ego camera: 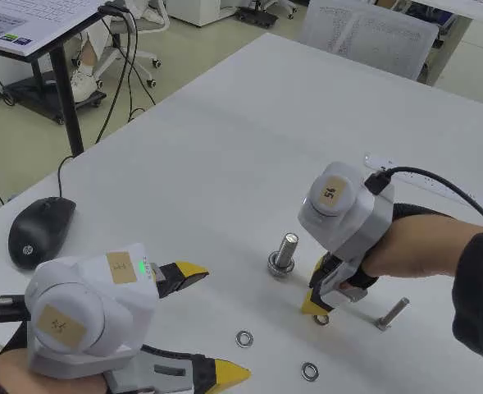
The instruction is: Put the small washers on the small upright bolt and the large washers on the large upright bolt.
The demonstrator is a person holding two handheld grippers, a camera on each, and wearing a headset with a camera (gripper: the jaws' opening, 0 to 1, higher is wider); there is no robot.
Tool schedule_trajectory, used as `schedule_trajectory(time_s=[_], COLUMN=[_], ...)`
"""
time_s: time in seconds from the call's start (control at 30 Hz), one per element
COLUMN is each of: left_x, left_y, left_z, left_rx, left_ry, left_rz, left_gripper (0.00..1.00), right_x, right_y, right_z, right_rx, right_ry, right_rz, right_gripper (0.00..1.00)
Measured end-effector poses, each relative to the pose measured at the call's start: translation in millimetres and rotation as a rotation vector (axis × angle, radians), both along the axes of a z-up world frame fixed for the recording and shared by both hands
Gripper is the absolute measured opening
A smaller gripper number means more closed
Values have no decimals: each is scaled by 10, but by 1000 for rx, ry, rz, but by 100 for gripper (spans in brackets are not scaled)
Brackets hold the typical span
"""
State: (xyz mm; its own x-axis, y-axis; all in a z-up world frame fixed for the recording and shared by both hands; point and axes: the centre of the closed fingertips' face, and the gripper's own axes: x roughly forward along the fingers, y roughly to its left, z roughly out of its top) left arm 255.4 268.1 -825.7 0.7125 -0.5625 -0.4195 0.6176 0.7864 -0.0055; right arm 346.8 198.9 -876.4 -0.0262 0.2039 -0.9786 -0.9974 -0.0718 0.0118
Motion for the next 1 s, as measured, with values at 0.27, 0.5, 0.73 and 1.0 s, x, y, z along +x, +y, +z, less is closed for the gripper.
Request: schedule_trajectory(time_s=[0.27, 0.5, 0.73, 1.0], left_x=[7, 6, 15, 26], left_y=[-27, -49, -71, -73], left_z=[23, 51, 76, 64], left_rx=[3, 5, 6, 6], left_ry=[-9, -16, -21, -20], left_rz=[-9, -16, -22, -22], left_gripper=[70, 70, 69, 69], right_x=[-60, -101, -102, -82], right_y=[-93, -173, -216, -224], right_z=[-7, -4, -5, -15], right_rx=[-3, -7, -9, -10], right_ry=[5, 7, 7, -6], right_rz=[-18, -34, -40, -27], right_gripper=[25, 25, 22, 18])
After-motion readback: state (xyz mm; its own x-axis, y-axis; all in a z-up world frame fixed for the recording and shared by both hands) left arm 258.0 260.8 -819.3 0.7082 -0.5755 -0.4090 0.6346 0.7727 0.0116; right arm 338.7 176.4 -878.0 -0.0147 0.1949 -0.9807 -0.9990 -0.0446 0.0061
